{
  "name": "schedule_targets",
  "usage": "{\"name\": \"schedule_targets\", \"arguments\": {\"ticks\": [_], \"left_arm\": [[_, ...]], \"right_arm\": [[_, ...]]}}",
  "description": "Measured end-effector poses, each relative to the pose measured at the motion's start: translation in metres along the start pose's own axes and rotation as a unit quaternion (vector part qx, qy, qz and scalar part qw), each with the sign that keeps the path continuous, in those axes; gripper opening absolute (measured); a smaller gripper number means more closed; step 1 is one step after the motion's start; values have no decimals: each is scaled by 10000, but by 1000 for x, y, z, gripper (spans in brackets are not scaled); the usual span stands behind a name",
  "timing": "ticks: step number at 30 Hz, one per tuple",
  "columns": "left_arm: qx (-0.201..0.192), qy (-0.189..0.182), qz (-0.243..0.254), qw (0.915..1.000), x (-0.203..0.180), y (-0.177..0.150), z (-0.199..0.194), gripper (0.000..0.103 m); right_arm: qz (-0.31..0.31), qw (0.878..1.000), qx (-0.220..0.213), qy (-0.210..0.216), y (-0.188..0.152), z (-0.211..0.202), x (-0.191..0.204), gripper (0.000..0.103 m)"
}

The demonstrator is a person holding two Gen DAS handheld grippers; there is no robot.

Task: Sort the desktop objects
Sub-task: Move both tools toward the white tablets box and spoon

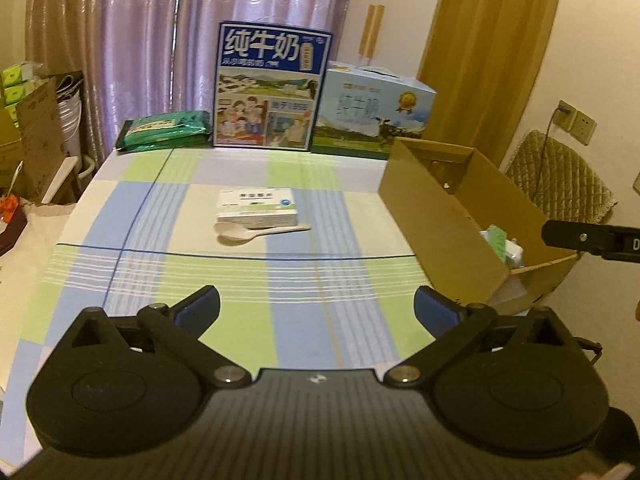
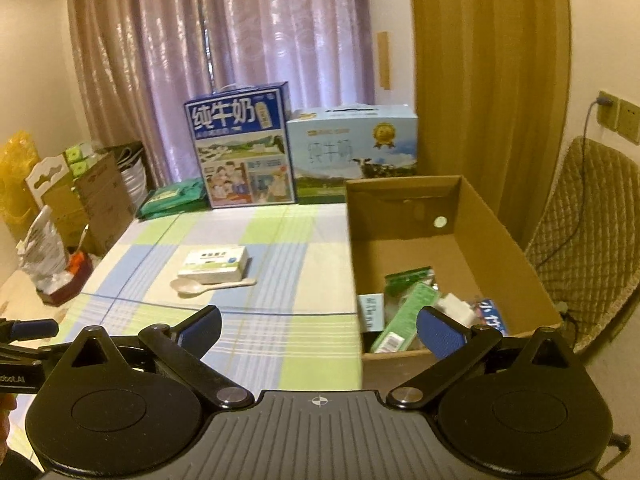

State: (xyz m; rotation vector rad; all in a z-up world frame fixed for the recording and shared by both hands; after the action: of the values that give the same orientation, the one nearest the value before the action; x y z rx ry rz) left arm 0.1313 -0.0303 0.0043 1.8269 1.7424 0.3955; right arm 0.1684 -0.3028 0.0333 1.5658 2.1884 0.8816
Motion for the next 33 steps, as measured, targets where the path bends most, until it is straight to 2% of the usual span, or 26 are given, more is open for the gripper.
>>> {"name": "schedule_targets", "arguments": {"ticks": [12,22,28,33], "left_arm": [[124,281,45,9995,43,1,9,101],[278,348,130,9989,65,2,25,101],[389,383,373,9978,70,8,38,101],[502,398,923,9937,73,18,57,101]], "right_arm": [[-530,9983,203,147,8,28,39,101],[-903,9945,453,285,17,61,68,101],[-1114,9916,573,328,24,82,79,101],[-1569,9849,661,314,37,102,87,101]]}}
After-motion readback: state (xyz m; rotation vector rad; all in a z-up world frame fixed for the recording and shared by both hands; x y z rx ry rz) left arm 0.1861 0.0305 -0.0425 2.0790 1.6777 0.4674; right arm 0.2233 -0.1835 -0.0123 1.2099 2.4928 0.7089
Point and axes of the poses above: each gripper's, at about its wrist camera, not at the fingertips, and z roughly the way its jaws point, x to its left, y to its top, the point moved 2 cm from there along z, roughly the way its jaws point, and after that the axes turned 14 degrees about x, right-handed, at the moved point
